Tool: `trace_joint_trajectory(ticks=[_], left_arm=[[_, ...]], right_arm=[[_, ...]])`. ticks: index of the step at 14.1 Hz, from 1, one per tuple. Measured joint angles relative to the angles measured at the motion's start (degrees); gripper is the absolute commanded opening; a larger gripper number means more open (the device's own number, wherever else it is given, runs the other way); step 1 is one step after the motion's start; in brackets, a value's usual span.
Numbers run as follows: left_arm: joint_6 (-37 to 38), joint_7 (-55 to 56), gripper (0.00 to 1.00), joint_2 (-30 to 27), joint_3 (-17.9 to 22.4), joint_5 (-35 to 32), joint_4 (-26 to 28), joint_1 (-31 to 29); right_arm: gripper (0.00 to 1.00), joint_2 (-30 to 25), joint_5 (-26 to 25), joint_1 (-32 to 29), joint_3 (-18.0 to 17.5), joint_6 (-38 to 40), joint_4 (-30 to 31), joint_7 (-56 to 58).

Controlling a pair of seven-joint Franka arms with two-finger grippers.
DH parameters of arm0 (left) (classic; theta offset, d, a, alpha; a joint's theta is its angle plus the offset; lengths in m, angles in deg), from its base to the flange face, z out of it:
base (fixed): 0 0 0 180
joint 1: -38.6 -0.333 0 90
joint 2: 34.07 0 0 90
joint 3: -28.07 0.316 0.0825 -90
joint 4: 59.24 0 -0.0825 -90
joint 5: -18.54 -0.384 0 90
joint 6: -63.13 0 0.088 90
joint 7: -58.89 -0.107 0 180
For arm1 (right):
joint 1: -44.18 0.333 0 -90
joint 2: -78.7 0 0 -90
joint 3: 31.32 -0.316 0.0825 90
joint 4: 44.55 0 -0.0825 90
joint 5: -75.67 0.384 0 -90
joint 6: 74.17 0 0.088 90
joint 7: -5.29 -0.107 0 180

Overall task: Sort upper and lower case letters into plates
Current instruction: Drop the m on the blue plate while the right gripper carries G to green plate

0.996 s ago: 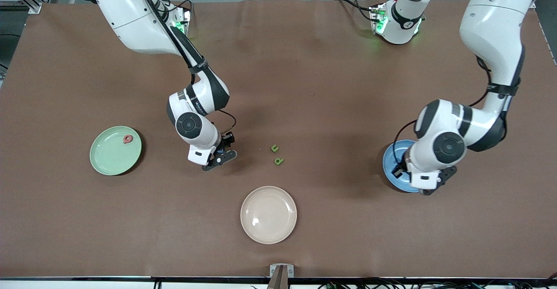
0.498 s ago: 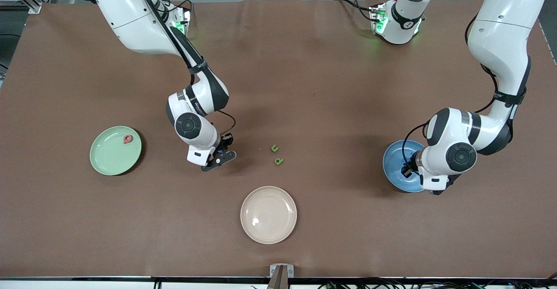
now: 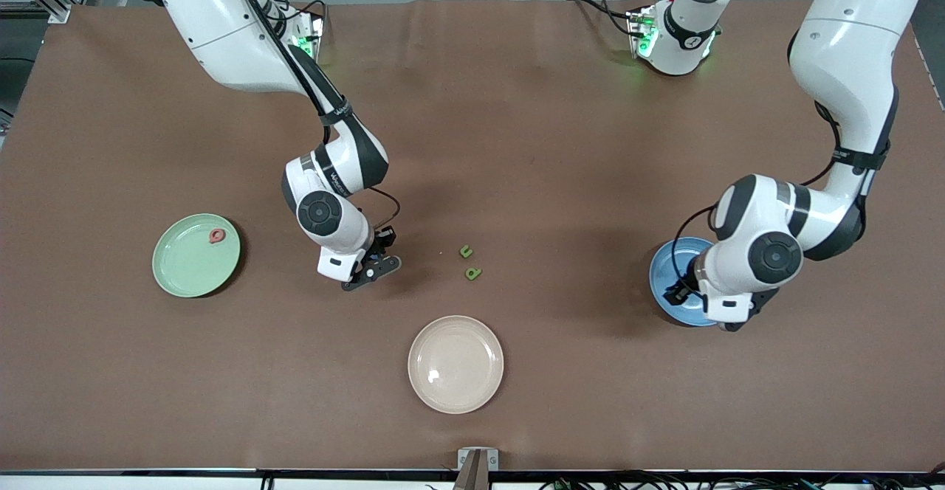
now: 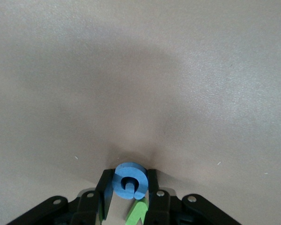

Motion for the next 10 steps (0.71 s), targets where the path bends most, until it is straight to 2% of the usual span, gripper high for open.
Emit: trace_joint_trajectory(ticks=[2, 6, 8, 10], left_arm=[[0.18, 2.87, 1.0, -0.46, -3.3, 0.0, -0.16, 2.34], [-0.07, 7.89, 0.99, 0.82, -3.8, 0.3, -2.51, 11.64], [-0.26, 13.56, 0.97, 3.87, -3.64, 0.3, -6.57, 16.13], [-0.6, 18.22, 0.93, 7.8, -3.42, 0.3, -11.29, 20.17]], right_arm=[[0.05, -0.09, -0.02, -0.04, 0.34, 1.0, -0.79, 0.0], [0.05, -4.29, -2.0, -2.58, 1.91, 12.38, -3.61, 1.05], [0.05, -8.13, -2.65, -5.67, 2.1, 14.06, -1.7, 4.41], [0.05, -12.39, -2.9, -9.6, 2.22, 13.83, 2.84, 8.44]])
